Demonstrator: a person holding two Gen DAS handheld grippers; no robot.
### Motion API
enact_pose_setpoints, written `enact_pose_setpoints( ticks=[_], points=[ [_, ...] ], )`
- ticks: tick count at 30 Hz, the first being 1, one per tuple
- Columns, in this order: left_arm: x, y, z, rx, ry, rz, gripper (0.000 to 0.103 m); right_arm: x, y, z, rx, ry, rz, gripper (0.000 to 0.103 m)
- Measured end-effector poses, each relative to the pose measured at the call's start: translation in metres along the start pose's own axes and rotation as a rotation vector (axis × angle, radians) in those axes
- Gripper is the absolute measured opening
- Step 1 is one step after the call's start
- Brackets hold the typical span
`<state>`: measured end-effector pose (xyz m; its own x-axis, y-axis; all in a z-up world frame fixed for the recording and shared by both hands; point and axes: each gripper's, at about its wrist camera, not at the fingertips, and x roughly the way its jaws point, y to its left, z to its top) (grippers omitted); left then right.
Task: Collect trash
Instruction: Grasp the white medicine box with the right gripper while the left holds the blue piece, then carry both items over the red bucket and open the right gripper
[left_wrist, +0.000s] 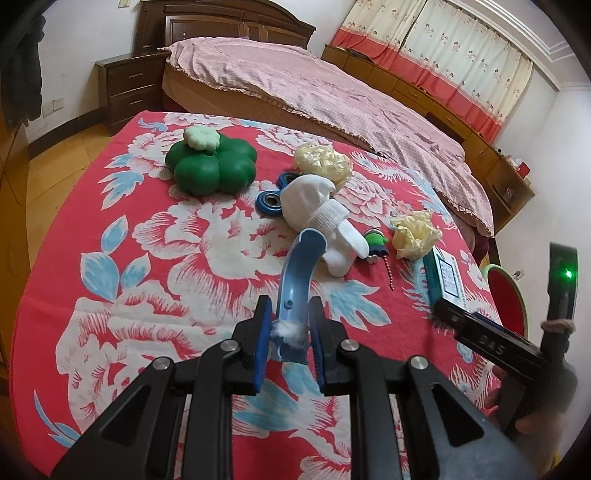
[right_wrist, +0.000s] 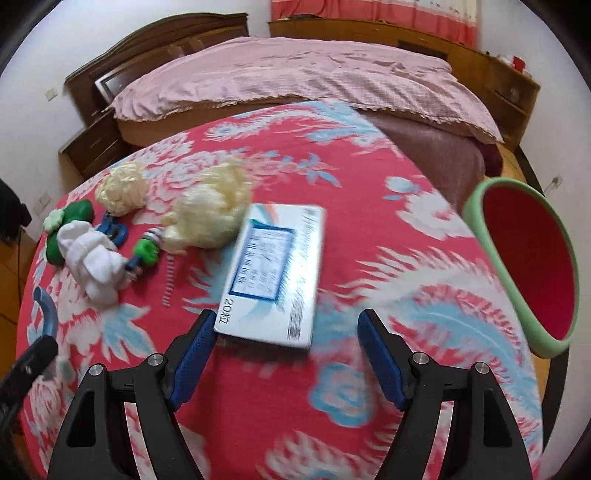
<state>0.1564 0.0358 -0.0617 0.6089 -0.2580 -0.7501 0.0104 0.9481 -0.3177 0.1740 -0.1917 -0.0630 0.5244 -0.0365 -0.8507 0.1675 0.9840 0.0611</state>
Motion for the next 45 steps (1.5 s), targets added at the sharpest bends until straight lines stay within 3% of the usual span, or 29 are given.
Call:
enact_pose_setpoints(
  ticks=[4,8,21,22,24,28,45],
  points=[
    [0.001,-0.003,0.000,0.004,0.002,-0.001,0.020,-0.006,-0.022,-0.005,0.035,0.002,-0.017,0.079],
    [0.004,-0.008,0.000,0.009,0.009,-0.001,0.020,-0.009,-0.031,-0.002,0.059,0.005,0.067,0.079],
    [0.005,-0.020,0.001,0.033,0.012,0.014,0.020,0.009,-0.017,0.013,-0.103,-0.036,0.064,0.079],
    [0.005,-0.021,0.001,0.036,0.012,0.015,0.020,0.009,-0.018,0.012,-0.099,-0.044,0.064,0.077],
    [0.006,-0.024,0.001,0.042,0.012,0.018,0.020,0.007,-0.019,0.011,-0.104,-0.056,0.062,0.059],
    [0.005,-0.029,0.000,0.053,0.010,0.017,0.020,0.003,-0.026,0.008,-0.086,-0.058,0.098,0.059],
    [-0.011,-0.066,-0.007,0.128,-0.049,0.026,0.020,-0.057,-0.056,-0.020,-0.001,-0.157,0.180,0.059]
  ],
)
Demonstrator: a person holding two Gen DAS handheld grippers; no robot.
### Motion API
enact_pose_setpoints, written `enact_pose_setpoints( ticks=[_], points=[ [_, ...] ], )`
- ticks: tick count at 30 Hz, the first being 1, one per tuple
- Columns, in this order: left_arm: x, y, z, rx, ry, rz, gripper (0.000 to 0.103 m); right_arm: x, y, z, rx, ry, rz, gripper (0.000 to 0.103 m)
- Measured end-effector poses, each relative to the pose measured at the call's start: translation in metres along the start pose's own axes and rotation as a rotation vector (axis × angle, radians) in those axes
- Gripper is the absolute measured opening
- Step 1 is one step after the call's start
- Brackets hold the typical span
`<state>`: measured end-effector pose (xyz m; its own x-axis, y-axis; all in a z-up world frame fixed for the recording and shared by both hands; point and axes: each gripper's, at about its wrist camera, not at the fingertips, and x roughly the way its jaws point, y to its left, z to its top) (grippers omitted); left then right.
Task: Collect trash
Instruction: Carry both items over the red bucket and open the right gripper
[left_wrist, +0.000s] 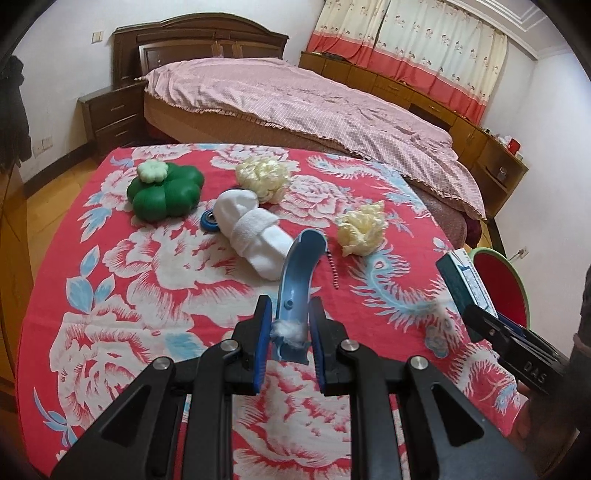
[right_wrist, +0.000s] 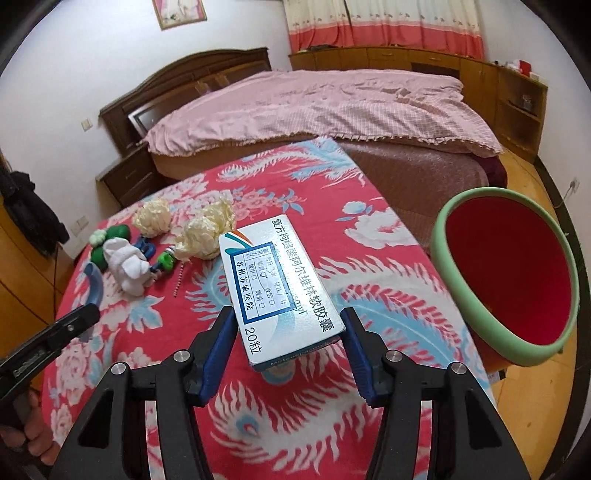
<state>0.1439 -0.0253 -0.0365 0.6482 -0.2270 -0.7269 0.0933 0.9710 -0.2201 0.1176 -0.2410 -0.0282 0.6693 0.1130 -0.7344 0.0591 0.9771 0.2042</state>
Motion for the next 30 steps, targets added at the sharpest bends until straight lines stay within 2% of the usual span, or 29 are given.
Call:
enact_pose_setpoints(
  ticks=[12,30],
  points=[
    [-0.010,-0.047,-0.002,0.083,-0.027,-0.036,0.020,-0.047,-0.035,-0.010,0.079,-0.089,-0.008,0.059],
    [0.000,-0.141,-0.001,0.251,-0.014,-0.109,0.020,-0.087,-0.106,-0.017,0.235,-0.178,-0.080,0.059]
  ],
)
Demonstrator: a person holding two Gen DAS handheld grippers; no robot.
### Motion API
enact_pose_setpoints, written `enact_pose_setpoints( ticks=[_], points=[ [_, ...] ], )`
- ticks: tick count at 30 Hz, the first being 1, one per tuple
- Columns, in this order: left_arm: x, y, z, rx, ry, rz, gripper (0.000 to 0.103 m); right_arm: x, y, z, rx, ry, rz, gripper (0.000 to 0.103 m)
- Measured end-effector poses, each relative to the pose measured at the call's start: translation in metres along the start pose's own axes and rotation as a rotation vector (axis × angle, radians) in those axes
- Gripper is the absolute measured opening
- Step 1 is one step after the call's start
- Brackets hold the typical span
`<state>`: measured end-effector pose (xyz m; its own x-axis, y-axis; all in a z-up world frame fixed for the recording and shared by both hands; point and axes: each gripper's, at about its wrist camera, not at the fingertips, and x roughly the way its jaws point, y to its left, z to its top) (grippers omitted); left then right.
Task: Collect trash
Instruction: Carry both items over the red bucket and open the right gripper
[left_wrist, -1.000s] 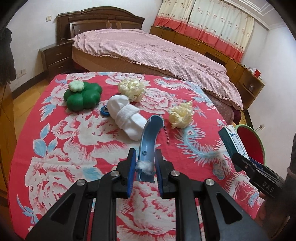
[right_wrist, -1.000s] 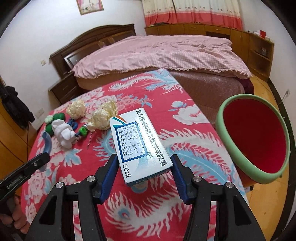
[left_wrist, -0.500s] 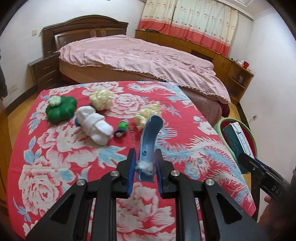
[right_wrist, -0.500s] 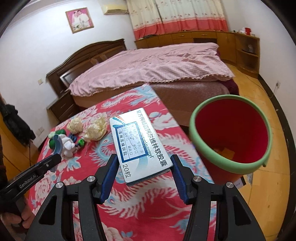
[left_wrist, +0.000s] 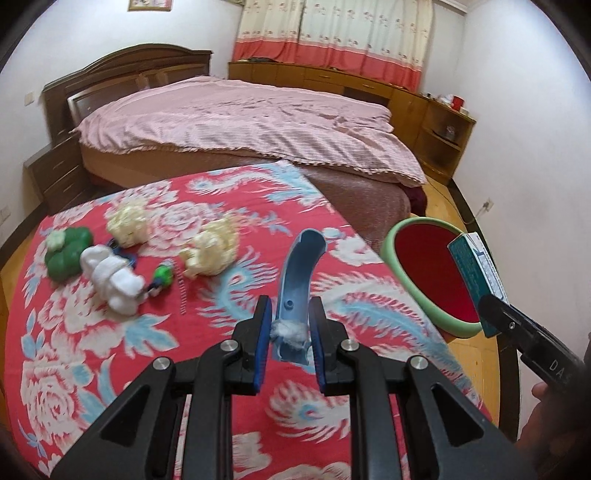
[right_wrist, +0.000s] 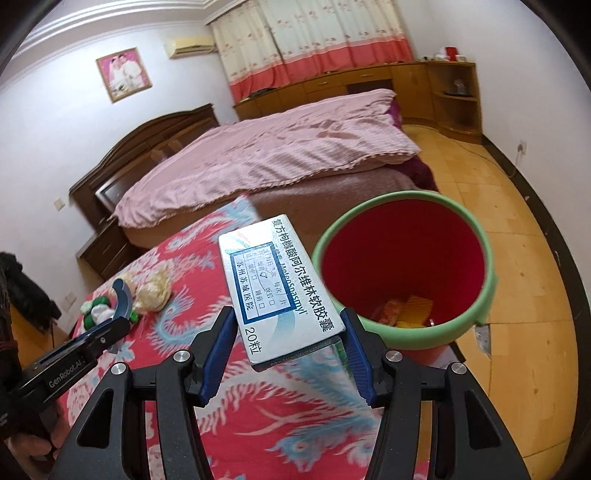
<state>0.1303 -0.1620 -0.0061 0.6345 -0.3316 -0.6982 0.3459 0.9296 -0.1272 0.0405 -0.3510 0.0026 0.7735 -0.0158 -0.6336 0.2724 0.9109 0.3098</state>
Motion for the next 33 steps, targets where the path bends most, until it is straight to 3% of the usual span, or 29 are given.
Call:
enact_pose_setpoints(
  ticks=[15,33],
  points=[
    [0.031,-0.067,0.016,0.116,0.032,-0.062,0.020,-0.003,-0.061,0.011,0.109,-0.020,-0.075,0.059],
    [0.089,-0.123,0.029,0.197,0.093,-0.133,0.020,0.035,-0.116,0.022,0.176,0.040,-0.147,0.059]
  ],
)
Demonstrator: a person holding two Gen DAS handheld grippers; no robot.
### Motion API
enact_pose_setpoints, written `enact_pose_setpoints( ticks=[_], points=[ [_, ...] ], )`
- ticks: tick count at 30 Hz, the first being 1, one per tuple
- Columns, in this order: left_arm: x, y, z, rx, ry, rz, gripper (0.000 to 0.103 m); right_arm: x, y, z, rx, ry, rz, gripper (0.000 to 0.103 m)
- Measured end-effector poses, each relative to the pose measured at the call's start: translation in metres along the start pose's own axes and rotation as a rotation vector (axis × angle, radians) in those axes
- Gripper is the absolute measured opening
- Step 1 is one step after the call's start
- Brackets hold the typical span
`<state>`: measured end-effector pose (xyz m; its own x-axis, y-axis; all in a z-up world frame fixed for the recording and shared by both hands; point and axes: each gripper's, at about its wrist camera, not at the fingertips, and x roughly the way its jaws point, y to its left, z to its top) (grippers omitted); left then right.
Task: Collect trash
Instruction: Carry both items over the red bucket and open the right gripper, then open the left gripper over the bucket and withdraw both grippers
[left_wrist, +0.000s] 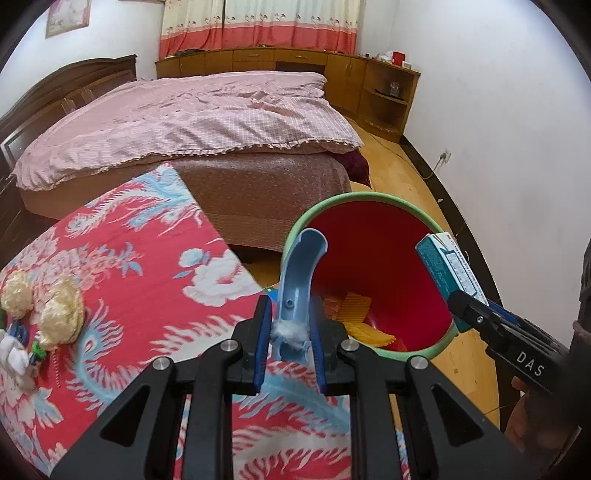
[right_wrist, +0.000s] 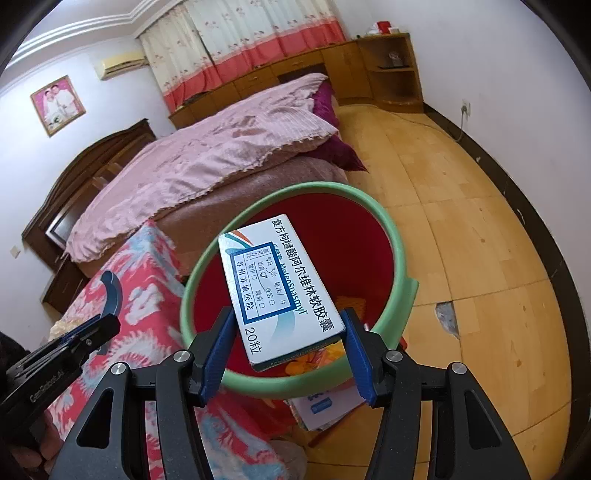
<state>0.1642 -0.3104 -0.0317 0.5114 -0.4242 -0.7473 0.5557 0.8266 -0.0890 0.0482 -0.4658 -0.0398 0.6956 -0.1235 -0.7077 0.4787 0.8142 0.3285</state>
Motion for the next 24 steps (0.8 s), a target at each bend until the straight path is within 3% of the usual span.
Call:
enact_pose_setpoints(
  ticks=[10,24],
  points=[
    [0.024,-0.015,0.008,0.020,0.029,-0.022,0.020,0.026,-0.014,0.008,0.007,0.026,-0.035,0.060],
    [0.045,-0.036,0.010,0.050,0.061,-0.078,0.021,0.011,-0.036,0.008,0.078,-0.007,-0.028,0.060]
  ],
)
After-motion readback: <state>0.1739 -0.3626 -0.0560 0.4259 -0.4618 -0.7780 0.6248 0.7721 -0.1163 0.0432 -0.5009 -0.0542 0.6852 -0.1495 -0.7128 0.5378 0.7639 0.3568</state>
